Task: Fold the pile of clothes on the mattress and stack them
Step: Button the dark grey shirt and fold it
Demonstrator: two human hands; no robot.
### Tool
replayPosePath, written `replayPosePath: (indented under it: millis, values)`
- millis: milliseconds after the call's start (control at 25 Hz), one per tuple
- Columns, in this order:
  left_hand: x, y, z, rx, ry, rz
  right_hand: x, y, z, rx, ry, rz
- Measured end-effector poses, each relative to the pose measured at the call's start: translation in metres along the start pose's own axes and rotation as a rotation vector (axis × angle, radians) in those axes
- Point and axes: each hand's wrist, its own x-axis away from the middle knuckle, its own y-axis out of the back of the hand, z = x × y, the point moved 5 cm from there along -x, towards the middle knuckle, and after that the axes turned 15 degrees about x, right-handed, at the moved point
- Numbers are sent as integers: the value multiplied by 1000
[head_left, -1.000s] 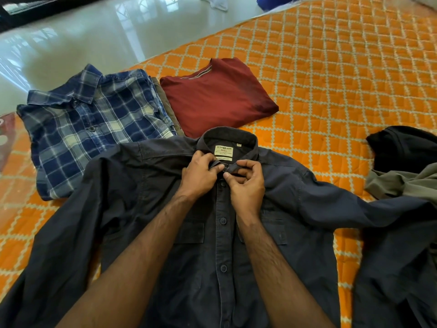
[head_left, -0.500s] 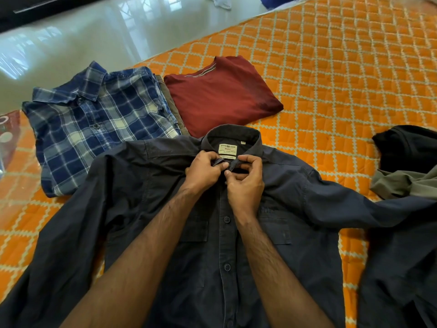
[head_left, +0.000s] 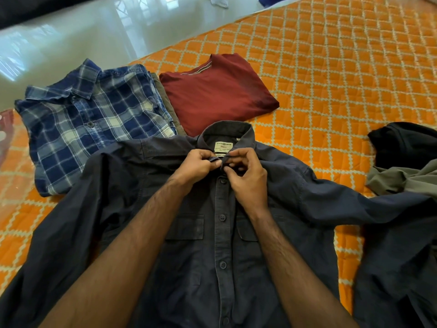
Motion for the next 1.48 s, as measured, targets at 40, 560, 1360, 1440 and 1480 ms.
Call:
replayPosePath:
  millis: [40, 560, 1360, 1440, 1480]
  values:
    - [1, 0, -2, 2, 8, 17, -1, 1, 1, 3, 14, 5]
    - [3, -6, 7, -362, -217, -205, -8, -15, -10, 11, -48, -21]
    - [71, 138, -62, -1301, -256, -518, 38, 2, 1, 230, 74, -66]
    - [83, 143, -64, -1321, -238, -493, 50, -4, 16, 261, 82, -15]
    - [89, 141, -66, -1285, -283, -473, 54, -8, 23, 232, 68, 30]
